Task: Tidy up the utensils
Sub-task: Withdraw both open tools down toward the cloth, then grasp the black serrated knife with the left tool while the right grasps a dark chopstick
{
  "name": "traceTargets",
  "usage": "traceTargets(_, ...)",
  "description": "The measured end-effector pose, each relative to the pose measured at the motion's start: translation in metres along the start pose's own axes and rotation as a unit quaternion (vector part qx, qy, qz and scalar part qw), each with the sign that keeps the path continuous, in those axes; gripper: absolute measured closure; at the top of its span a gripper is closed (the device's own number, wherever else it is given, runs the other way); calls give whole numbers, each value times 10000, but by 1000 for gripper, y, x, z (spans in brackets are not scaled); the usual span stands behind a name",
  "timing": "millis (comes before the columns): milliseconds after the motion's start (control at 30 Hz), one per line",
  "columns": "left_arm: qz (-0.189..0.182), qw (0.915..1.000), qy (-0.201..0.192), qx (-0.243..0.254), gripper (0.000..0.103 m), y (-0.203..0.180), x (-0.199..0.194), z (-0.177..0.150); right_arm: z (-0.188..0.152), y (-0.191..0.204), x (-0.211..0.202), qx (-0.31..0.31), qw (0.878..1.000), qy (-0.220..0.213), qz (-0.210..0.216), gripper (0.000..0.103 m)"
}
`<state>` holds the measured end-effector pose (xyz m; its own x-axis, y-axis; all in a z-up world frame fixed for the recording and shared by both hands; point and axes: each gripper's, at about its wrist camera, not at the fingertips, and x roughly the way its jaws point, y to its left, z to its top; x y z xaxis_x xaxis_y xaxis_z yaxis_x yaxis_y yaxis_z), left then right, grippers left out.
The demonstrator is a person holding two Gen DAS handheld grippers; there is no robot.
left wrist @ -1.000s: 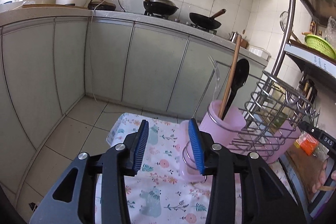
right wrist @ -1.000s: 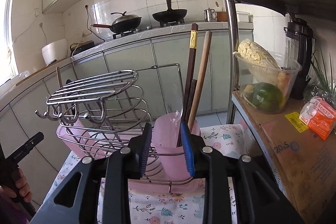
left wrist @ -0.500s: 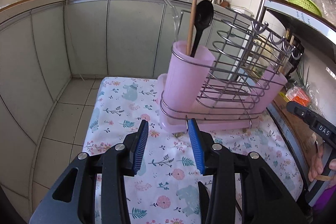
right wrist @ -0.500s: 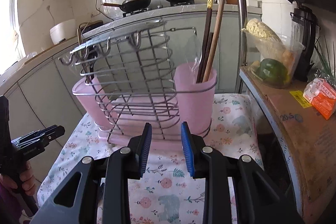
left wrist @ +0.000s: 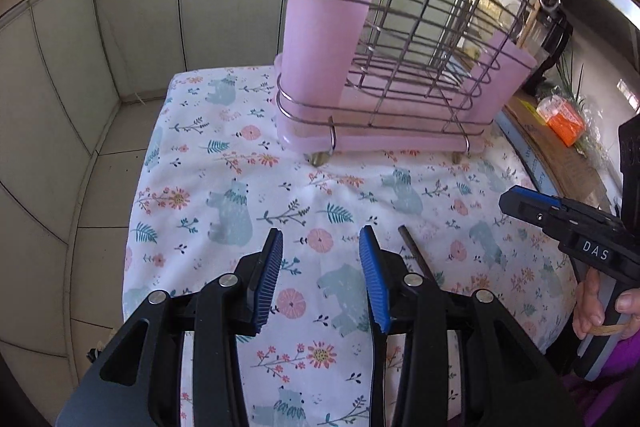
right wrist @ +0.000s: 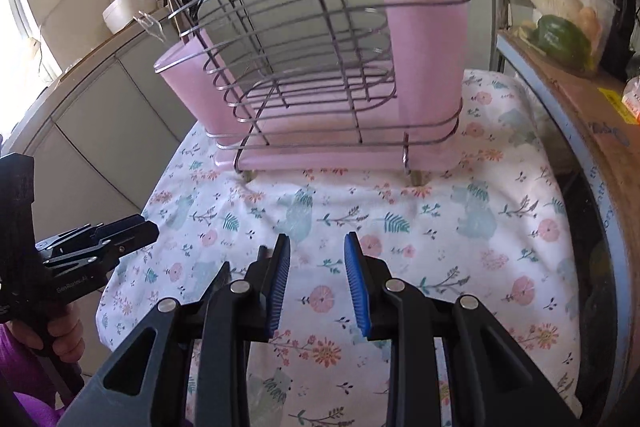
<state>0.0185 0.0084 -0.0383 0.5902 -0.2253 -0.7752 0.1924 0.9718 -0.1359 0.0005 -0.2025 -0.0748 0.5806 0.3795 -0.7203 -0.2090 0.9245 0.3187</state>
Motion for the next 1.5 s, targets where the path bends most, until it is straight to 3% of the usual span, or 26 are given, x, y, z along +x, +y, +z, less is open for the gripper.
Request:
traceTargets(267,-425,9934,1067,12,63,-13,28,-15,-20,14,25,76,9954,720,624,78)
traceTargets(467,-338,9876,1521,198,67,-32,51,-14,-23,16,33,138,9930,921,729,79)
traceTargets(567,-177,9859,1620,382,69,-42,59,-13,-19,19,42,125,9918,1042,736,79)
traceTargets(733,129,9852,1633,515,87,-47,68,-12,-10,24,55,-36,9900,1243,670,79)
traceTargets(1100,37,9894,1451,-54,88,-9,47,-14,0,31,90,-8,9813,1797,684,79)
traceTargets(1233,13,9876,1566,-65,88,-1,46,-17,2,33,101,14,9789,1945,629,80)
traceTargets(1433,57,9830,1832,119,88,-6,57,-18,1,39,105,-244,9804,1914,402,94)
traceTargets(1500,93,9810,1931,166,88,-6,60,-16,-1,38,103,-254,9809,1876,438,95)
